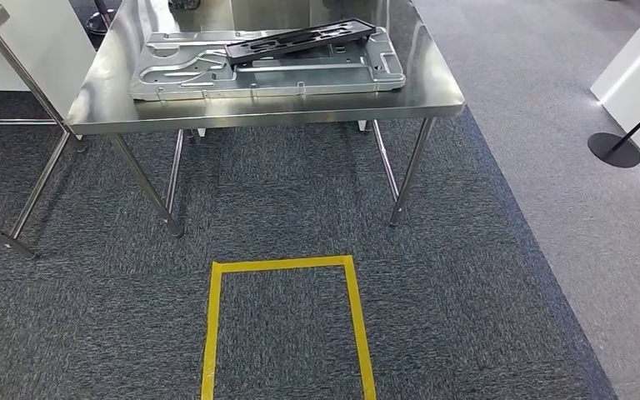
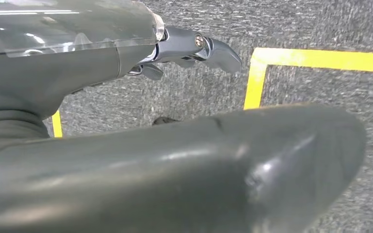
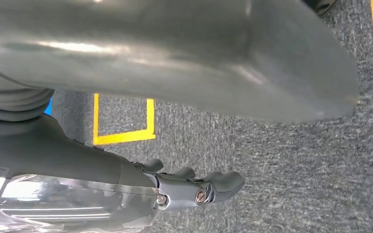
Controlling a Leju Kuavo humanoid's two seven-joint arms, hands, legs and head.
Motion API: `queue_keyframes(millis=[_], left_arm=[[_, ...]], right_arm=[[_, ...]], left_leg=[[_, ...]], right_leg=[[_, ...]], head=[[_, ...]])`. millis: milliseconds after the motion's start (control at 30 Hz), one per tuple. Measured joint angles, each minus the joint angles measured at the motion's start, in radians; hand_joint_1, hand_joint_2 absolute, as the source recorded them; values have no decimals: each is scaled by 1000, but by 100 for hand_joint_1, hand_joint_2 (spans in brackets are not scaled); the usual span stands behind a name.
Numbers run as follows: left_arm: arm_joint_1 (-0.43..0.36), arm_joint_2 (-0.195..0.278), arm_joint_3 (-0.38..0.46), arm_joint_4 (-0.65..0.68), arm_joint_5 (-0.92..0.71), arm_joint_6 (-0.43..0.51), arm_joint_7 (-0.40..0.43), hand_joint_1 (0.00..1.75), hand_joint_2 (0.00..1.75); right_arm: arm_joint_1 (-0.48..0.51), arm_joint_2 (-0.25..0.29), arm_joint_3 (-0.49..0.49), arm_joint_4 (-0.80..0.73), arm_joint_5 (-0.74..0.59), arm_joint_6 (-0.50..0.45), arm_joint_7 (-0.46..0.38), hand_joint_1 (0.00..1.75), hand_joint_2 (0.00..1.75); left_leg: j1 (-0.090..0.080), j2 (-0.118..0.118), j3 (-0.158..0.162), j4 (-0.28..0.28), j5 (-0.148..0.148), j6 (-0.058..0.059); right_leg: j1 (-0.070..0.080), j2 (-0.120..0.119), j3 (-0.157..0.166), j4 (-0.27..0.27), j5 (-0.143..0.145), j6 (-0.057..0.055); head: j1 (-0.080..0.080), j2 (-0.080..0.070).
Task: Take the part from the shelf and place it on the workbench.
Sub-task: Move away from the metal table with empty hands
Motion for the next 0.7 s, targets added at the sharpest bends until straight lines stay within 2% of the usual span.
queue_keyframes(millis=[33, 100, 133, 167, 200, 267, 300, 333, 367, 400, 433, 467, 500, 533, 567, 633, 667, 700], left_arm=[[0, -1, 0, 0, 0, 0, 0, 0, 0], [0, -1, 0, 0, 0, 1, 1, 0, 0], [0, -1, 0, 0, -1, 1, 2, 0, 0], [1, -1, 0, 0, -1, 2, 3, 0, 0], [2, -1, 0, 0, -1, 3, 3, 0, 0], [2, -1, 0, 0, -1, 5, 1, 0, 0], [3, -1, 0, 0, -1, 6, -1, 0, 0], [4, -2, 0, 0, -1, 8, -3, 0, 0], [4, -2, 0, 0, -1, 9, -4, 0, 0], [4, -2, 0, 0, -1, 10, -5, 0, 0], [3, -1, 0, 0, 0, 11, -6, 0, 0], [0, -1, 0, 0, 0, 12, -7, 0, 0], [-2, -1, 0, 0, 0, 13, -9, 0, 0], [-4, -1, 0, 0, 0, 14, -12, 0, 0], [-4, -1, 0, 0, 0, 16, -15, 0, 0], [-3, -2, 0, 0, -1, 20, -18, 0, 0], [-3, -2, 0, 0, -1, 22, -18, 0, 0], [-3, -2, 0, 0, -1, 25, -17, 0, 0]], right_arm=[[-1, 0, 0, 0, 0, 0, 0, 0, 0], [-1, 0, -1, 0, 0, 1, 0, 0, 0], [-2, 0, -1, 0, 0, 1, 0, 0, 0], [-2, 0, -2, 1, 0, 1, -1, 0, 0], [-3, 0, -4, 1, 0, 2, -3, 0, 0], [-4, 0, -8, 1, -4, 7, -9, 0, 0], [-3, 0, -10, 1, -7, 10, -12, 0, 0], [-3, 0, -13, 1, -10, 13, -14, 0, 0], [-3, 0, -16, 1, -13, 15, -16, 0, 0], [-3, 1, -19, 1, -14, 16, -18, 0, 0], [-3, 1, -21, 1, -15, 16, -19, 0, 0], [-3, 1, -22, 1, -15, 16, -19, 0, 0], [-3, 1, -23, 1, -16, 15, -19, 0, 0], [-2, 1, -24, 1, -16, 14, -19, 0, 0], [-2, 1, -26, 1, -16, 13, -19, 0, 0], [-1, 1, -30, 1, -17, 11, -19, 0, 0], [0, 1, -32, 1, -17, 11, -19, 0, 0], [1, 1, -34, 2, -18, 13, -19, 0, 0]], left_leg=[[1, 0, -4, 2, 5, -5], [1, 1, -10, 1, 17, -18], [1, -1, -14, 5, 12, -23], [2, -2, -21, 23, -10, -28], [3, -4, -33, 58, -48, -33], [9, -6, -67, 176, -145, -42], [12, -6, -78, 234, -174, -47], [15, -6, -78, 271, -179, -51], [18, -6, -63, 277, -160, -55], [21, -6, -32, 249, -127, -58], [23, -6, 14, 192, -98, -59], [24, -6, 69, 114, -88, -60], [23, -8, 113, 46, -91, -56], [21, -9, 142, -6, -102, -50], [18, -11, 154, -32, -112, -43], [16, -9, 141, -36, -101, -23], [16, -7, 133, -35, -91, -15], [17, -5, 123, -36, -78, -7]], right_leg=[[3, 1, 15, -29, -2, -6], [4, 0, 12, -43, 8, -15], [2, -3, 8, -49, 17, -21], [0, -5, 1, -55, 28, -28], [-3, -8, -8, -59, 40, -34], [-3, -10, -35, -57, 62, -39], [-2, -10, -51, -55, 72, -39], [-3, -10, -69, -50, 83, -37], [-4, -10, -87, -45, 93, -35], [-6, -10, -106, -38, 103, -31], [-8, -10, -125, -29, 113, -27], [-8, -9, -142, -20, 121, -21], [-8, -8, -153, -13, 130, -14], [-8, -8, -160, -9, 139, -7], [-8, -8, -162, -9, 148, 0], [-12, -8, -164, -14, 159, 14], [-15, -8, -169, -5, 141, 20], [-17, -6, -178, 22, 102, 25]], head=[[0, 0], [0, 0], [0, 0], [0, 0], [0, 0], [0, 0], [0, 0], [0, 0], [0, 0], [0, 0], [0, 0], [0, 0], [0, 0], [0, 0], [0, 0], [0, 0], [0, 0], [0, 0]])
